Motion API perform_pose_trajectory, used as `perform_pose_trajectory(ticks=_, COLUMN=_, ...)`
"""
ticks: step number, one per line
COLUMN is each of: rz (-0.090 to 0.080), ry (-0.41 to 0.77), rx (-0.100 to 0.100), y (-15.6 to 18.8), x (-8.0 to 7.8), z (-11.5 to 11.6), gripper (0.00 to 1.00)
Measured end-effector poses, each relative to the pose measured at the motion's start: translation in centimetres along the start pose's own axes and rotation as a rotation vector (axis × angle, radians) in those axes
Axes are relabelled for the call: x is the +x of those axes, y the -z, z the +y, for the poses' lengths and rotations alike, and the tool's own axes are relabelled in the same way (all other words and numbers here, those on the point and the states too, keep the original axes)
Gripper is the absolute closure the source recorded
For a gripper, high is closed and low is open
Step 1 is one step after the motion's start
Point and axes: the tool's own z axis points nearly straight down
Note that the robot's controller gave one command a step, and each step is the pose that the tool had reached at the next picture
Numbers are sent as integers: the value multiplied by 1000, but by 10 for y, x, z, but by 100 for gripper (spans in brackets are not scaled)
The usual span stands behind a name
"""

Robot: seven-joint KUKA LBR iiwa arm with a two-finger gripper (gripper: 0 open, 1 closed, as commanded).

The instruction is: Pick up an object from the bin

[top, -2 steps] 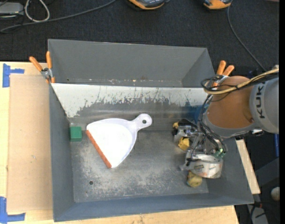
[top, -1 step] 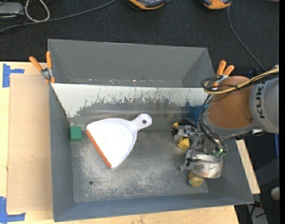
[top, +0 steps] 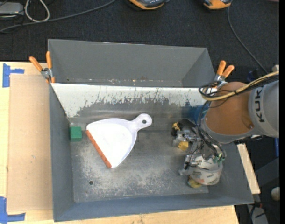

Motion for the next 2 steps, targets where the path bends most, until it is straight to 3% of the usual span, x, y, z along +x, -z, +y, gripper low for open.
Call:
perform_pose_trajectory(ticks=1, rz=6, ry=221, rx=-14, y=54, x=-1, z=-12, gripper=0)
perform_pose_trajectory(ticks=2, rz=0, ry=243, rx=1, y=48, x=-3, z=-41, gripper=0)
